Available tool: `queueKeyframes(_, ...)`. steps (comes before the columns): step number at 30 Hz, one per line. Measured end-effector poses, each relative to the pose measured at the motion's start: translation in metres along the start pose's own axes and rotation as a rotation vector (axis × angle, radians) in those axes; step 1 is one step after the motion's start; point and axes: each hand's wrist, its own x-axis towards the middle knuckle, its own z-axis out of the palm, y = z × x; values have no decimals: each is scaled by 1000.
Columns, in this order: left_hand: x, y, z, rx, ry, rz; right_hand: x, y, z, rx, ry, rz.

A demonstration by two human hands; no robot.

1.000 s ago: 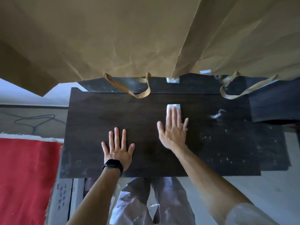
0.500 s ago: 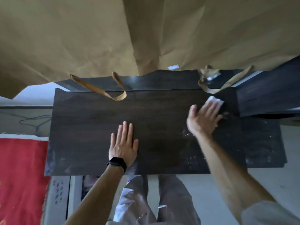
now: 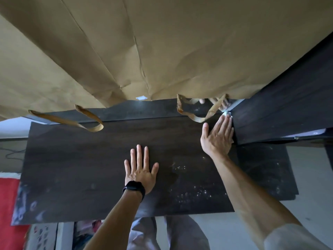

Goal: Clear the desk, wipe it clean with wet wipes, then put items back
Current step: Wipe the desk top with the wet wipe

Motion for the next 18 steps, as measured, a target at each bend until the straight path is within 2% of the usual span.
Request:
queueKeyframes(5, -2, 2, -3, 2, -15, -5, -60, 12, 5, 51, -44, 139)
queueKeyframes(10, -4, 4, -6, -1, -38, -16, -136, 37, 15, 13, -21, 163)
queueKeyframes(15, -3, 2, -3, -4, -24, -7, -80, 29, 12, -82, -38, -85)
queueKeyframes(18, 0, 1, 1, -15, 6, -2, -40, 15, 9, -70, -55, -83)
